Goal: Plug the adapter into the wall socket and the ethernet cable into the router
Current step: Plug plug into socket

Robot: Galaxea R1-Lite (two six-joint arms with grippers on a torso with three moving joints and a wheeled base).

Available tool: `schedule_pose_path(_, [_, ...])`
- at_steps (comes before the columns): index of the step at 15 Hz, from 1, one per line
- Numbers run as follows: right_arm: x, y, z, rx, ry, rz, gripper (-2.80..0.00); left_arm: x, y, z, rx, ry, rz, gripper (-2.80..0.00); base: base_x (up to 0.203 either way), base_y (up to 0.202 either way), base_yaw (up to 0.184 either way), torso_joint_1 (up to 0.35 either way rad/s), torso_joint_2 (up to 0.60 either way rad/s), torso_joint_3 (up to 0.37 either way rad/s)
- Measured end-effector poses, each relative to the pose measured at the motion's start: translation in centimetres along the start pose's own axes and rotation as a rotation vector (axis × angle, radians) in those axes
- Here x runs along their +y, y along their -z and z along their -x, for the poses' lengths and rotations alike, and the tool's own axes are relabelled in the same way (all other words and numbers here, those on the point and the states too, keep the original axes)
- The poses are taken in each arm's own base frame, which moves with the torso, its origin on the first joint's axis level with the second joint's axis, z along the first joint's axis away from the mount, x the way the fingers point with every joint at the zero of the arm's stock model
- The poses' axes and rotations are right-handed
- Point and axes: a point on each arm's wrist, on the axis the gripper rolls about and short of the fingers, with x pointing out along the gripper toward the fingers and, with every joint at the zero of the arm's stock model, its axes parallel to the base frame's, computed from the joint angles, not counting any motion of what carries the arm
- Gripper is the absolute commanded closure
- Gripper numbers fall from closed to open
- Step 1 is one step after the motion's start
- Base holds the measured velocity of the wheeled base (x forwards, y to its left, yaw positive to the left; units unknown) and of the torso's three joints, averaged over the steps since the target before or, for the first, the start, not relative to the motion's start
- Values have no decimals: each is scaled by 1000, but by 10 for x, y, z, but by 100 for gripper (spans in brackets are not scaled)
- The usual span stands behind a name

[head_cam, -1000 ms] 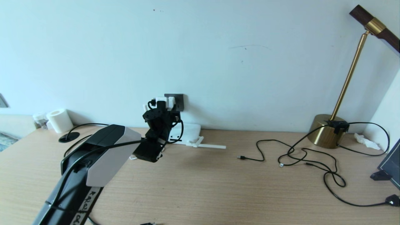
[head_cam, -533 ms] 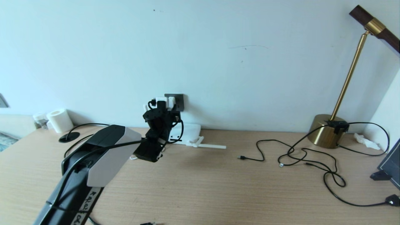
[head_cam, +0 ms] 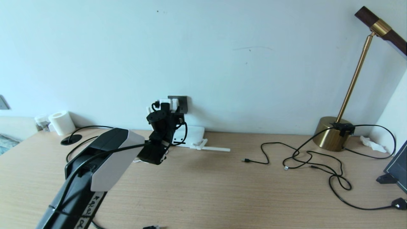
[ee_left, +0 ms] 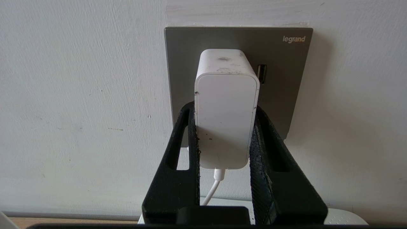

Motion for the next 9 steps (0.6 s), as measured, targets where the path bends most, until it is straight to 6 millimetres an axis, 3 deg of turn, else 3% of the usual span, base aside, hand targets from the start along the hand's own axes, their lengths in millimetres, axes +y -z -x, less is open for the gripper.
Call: schedule_pose_path(9, [0,0,0,0,-1,0,-280,5,6,-2,13,-6,-6,0,0,0,0,0,0,0])
